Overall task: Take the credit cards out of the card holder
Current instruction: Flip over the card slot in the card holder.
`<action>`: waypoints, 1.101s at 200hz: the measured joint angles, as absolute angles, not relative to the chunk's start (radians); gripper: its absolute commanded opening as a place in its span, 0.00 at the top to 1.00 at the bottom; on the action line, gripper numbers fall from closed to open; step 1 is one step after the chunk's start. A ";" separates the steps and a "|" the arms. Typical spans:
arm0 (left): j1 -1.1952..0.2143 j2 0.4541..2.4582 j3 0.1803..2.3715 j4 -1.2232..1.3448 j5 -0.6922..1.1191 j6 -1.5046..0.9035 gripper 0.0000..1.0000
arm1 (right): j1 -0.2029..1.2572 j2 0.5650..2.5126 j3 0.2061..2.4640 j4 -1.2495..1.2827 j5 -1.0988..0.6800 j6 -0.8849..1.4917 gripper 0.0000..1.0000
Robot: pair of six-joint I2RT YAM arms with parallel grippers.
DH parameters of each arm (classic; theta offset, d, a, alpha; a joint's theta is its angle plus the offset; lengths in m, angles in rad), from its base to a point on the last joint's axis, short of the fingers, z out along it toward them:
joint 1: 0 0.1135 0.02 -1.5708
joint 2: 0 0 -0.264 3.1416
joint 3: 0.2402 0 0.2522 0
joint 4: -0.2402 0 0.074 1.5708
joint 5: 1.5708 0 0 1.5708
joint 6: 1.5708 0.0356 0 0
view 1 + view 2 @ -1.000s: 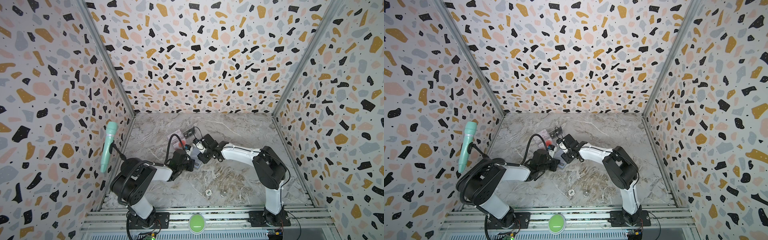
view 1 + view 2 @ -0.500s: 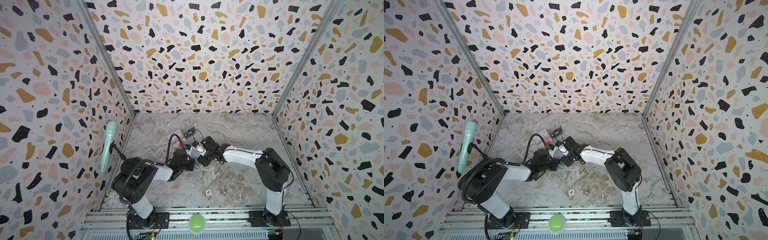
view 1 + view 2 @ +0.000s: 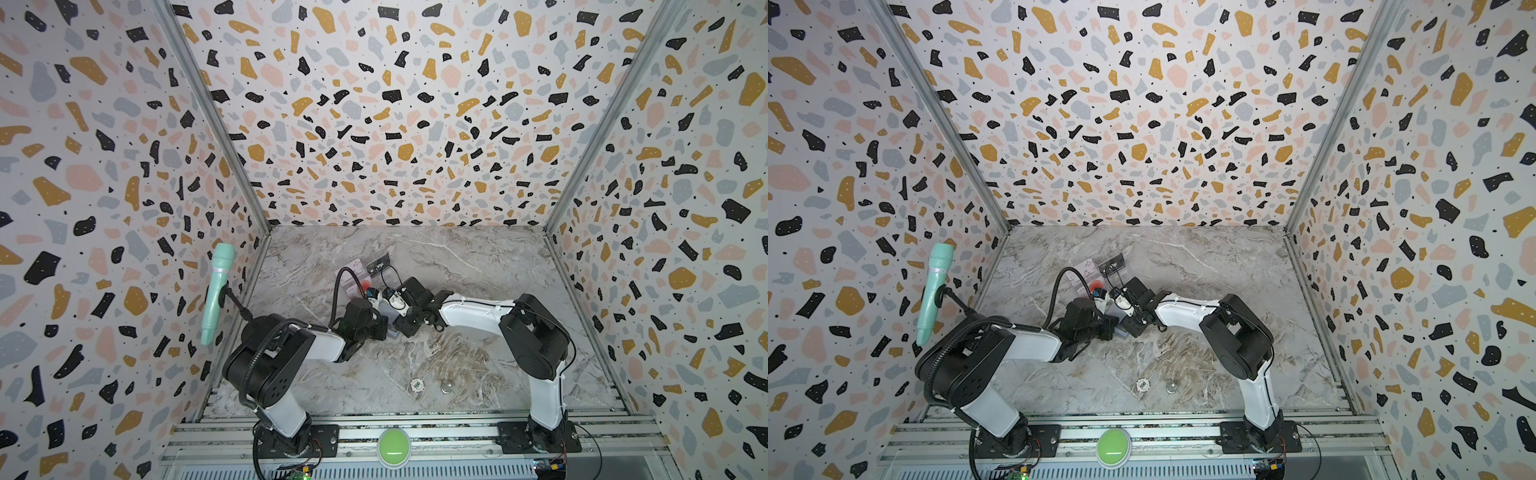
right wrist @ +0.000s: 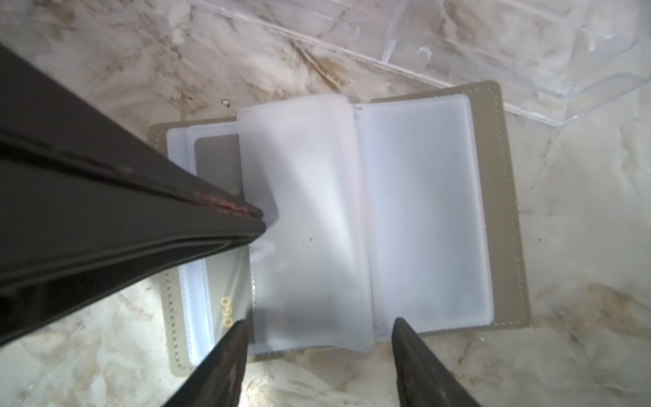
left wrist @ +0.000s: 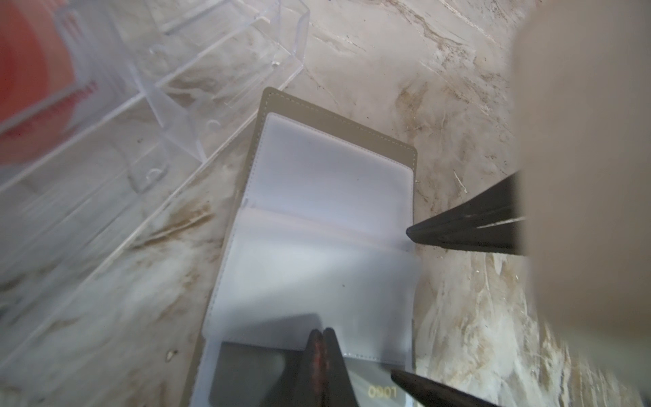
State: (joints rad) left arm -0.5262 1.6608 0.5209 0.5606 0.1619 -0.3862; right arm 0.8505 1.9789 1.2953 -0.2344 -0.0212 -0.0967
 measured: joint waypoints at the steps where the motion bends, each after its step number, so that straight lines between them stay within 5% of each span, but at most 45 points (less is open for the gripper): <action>1: -0.526 1.660 0.520 0.562 0.162 -0.386 0.97 | 0.850 1.980 1.296 -0.234 -0.021 -0.096 0.38; 220: -0.527 1.645 0.466 0.630 0.152 -0.396 0.97 | 0.768 2.031 1.374 -0.206 0.123 -0.014 0.77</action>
